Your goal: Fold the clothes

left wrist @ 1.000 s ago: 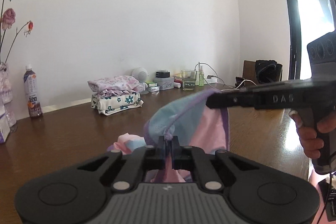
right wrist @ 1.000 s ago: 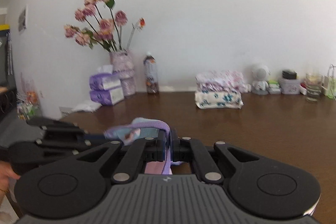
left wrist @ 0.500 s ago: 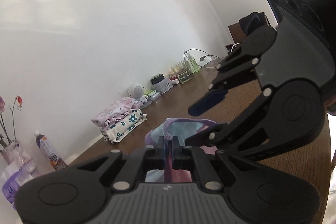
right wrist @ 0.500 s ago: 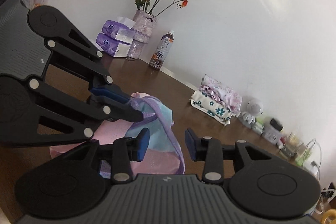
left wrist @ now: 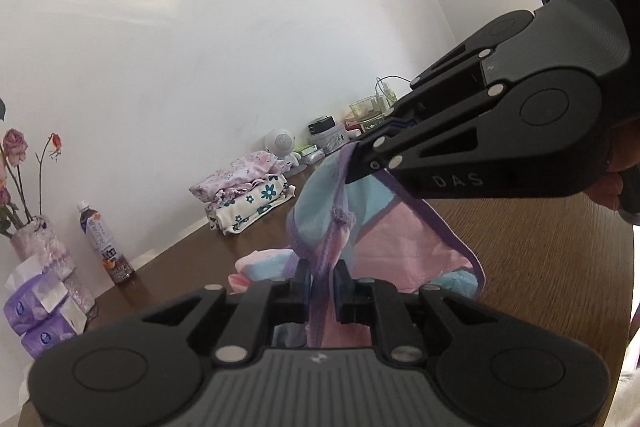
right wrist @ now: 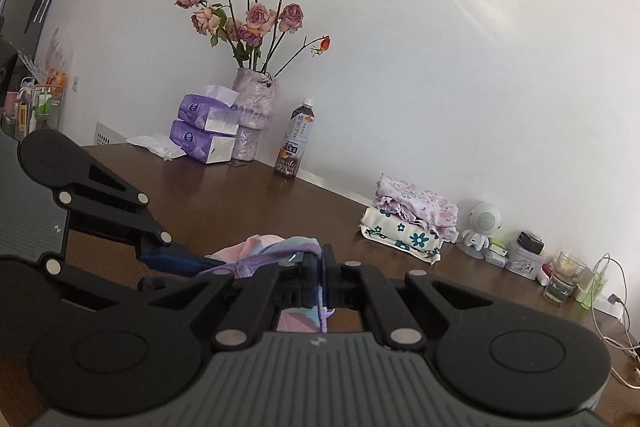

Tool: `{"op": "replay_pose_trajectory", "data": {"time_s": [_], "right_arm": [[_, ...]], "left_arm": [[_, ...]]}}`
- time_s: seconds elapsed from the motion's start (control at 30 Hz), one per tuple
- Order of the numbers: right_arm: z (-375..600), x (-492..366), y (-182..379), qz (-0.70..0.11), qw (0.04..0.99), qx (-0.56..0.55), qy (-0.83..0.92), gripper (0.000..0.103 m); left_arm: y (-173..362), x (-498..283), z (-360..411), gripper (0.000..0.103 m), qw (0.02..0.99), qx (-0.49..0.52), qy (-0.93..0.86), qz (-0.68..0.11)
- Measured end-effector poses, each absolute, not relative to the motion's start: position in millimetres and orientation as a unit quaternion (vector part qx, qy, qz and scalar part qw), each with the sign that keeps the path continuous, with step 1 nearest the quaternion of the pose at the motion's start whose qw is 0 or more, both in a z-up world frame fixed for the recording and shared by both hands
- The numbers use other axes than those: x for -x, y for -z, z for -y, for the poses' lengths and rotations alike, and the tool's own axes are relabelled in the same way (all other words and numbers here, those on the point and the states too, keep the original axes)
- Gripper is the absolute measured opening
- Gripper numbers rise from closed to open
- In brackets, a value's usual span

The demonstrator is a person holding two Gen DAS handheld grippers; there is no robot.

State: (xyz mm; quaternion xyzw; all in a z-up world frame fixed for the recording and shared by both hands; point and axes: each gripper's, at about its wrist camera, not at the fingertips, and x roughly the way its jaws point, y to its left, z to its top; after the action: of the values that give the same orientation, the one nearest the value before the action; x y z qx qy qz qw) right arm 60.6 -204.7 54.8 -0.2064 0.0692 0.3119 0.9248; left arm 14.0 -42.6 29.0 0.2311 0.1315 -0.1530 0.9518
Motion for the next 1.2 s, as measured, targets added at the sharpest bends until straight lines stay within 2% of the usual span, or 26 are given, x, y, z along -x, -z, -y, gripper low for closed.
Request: {"op": "replay_pose_trajectory", "data": {"time_s": [0.1, 0.17, 0.4, 0.5, 0.57, 0.77, 0.87, 0.93, 1.0, 1.03, 1.2], "right_arm": [[205.4, -55.3, -49.8, -0.067, 0.927, 0.212, -0.303, 0.001], [205.8, -51.7, -46.4, -0.065, 0.928, 0.216, -0.297, 0.001], [192.3, -33.7, -23.0, -0.059, 0.904, 0.309, -0.289, 0.002], [184.8, -25.3, -13.1, -0.05, 0.889, 0.353, -0.286, 0.009], [177.6, -16.8, -9.2, -0.024, 0.875, 0.389, -0.286, 0.022], [164.4, -6.2, -0.4, 0.023, 0.816, 0.497, -0.295, 0.029], [161.9, -4.9, 2.6, 0.021, 0.789, 0.525, -0.318, 0.032], [160.2, -4.3, 2.9, 0.022, 0.779, 0.532, -0.33, 0.031], [158.7, -4.1, 2.2, 0.023, 0.776, 0.533, -0.337, 0.014], [158.1, -4.7, 0.9, 0.023, 0.781, 0.528, -0.334, 0.003], [160.8, -14.9, -14.0, 0.011, 0.829, 0.47, -0.304, 0.001]], "left_arm": [[-26.7, -13.9, 42.1, 0.011, 0.955, -0.22, 0.144, -0.136], [-24.6, -13.8, 42.4, 0.005, 0.956, -0.219, 0.136, -0.136], [-18.4, -5.9, 54.0, 0.003, 0.942, -0.308, 0.088, -0.098], [-15.4, -3.7, 58.6, 0.003, 0.935, -0.337, 0.073, -0.081], [-13.0, -2.3, 62.5, 0.003, 0.928, -0.359, 0.066, -0.069], [-6.7, 1.7, 67.3, 0.003, 0.908, -0.414, 0.05, -0.045], [-4.9, 3.3, 67.1, 0.003, 0.902, -0.424, 0.064, -0.04], [-3.4, 5.2, 69.3, 0.003, 0.898, -0.432, 0.073, -0.035], [-1.9, 6.3, 70.8, 0.003, 0.895, -0.437, 0.076, -0.032], [-1.9, 5.3, 70.3, 0.003, 0.896, -0.436, 0.075, -0.033], [-0.9, 3.3, 65.1, 0.008, 0.901, -0.427, 0.066, -0.043]]}}
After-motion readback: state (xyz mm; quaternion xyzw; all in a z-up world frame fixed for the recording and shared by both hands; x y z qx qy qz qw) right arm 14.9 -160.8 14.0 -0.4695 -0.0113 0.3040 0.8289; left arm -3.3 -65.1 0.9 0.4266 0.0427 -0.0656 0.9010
